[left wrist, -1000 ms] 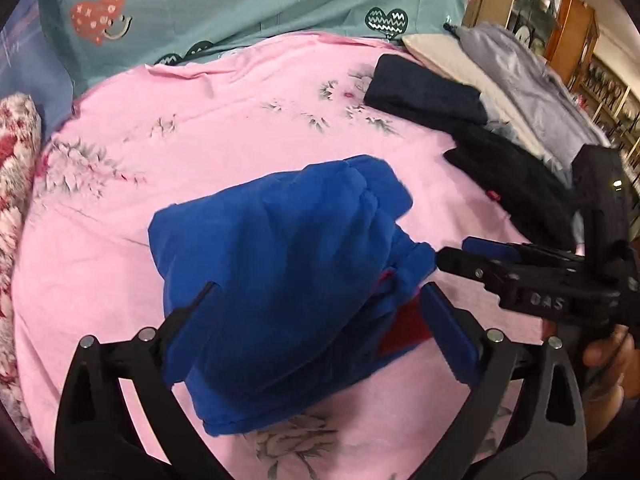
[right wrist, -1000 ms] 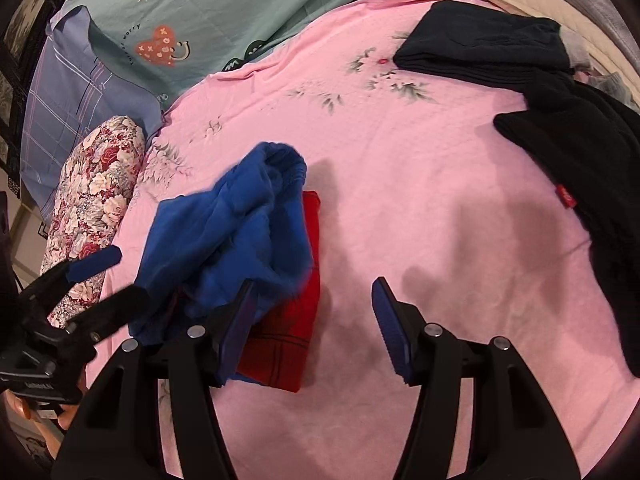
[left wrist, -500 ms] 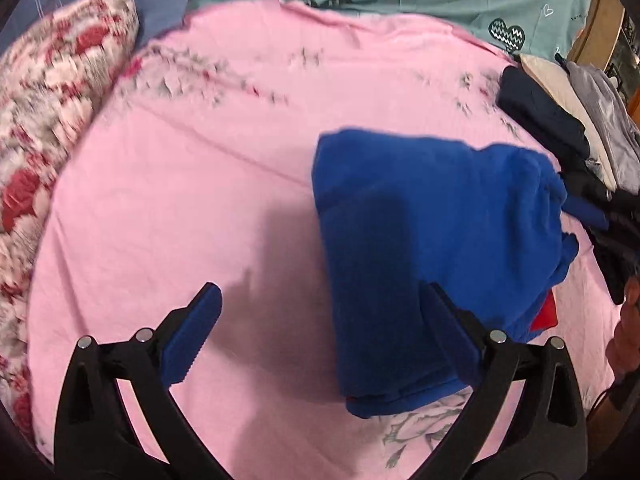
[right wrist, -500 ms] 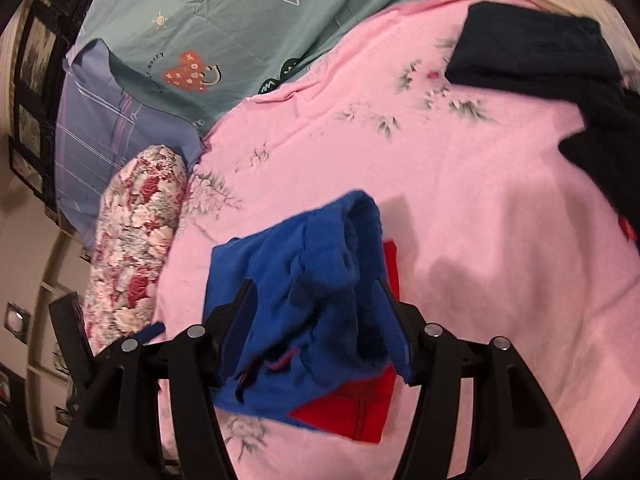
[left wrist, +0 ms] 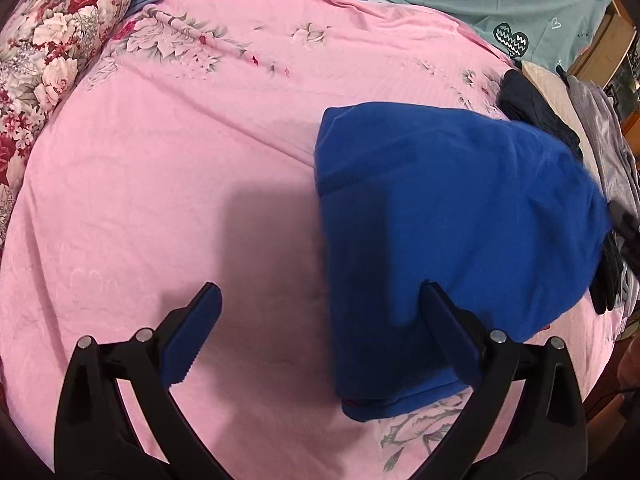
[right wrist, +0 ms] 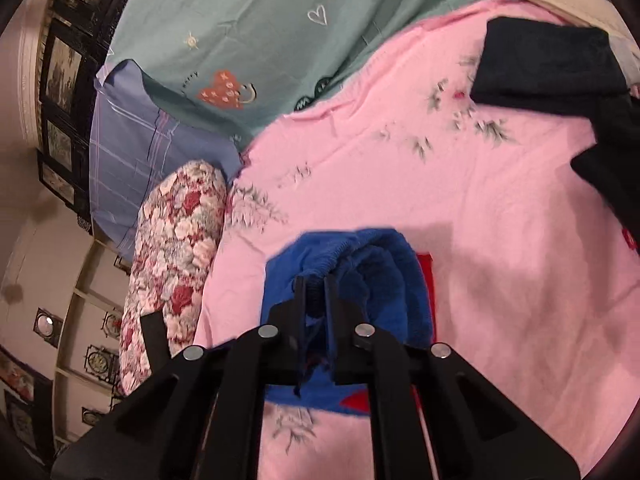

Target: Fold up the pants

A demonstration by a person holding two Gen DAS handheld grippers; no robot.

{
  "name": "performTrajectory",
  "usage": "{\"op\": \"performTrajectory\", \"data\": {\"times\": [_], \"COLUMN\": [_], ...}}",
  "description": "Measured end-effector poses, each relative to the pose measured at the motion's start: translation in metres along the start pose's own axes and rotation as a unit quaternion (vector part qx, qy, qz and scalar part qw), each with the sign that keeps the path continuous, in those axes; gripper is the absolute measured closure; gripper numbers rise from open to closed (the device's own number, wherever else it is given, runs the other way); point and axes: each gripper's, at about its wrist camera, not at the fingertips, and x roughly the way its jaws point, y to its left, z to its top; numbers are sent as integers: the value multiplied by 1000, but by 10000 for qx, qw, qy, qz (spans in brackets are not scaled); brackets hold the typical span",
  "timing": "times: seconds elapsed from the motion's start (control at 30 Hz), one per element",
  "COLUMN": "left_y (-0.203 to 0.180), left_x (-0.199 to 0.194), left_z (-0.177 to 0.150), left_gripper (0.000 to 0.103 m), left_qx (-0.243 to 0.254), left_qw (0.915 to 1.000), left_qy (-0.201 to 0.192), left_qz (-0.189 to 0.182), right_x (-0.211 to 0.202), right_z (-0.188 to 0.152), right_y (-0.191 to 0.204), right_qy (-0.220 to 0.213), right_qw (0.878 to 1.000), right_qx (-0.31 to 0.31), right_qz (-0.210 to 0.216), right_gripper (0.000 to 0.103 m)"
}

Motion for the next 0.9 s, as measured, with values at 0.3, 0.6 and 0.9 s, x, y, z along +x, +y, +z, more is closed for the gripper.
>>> {"op": "performTrajectory", "data": {"times": [0.3, 0.6, 0.9], "left_y": [5, 2, 6], "left_x": [2, 4, 1], "left_z": [-4, -8, -6], "left_gripper": [2, 2, 2], "left_qx": [-101, -120, -107], "left_qw": [9999, 9999, 9999], "left_qy": [44, 30, 23], "left_qz": [-49, -29, -1], "right_x": [20, 39, 71], "right_z": [-20, -9, -18], "right_y": [-41, -27, -16], "right_qy": [432, 414, 796], "right_qw": [9936, 9978, 9960], "right_qx": [417, 322, 351], "right_qz": [-953, -408, -224], "right_gripper": [58, 40, 85]}}
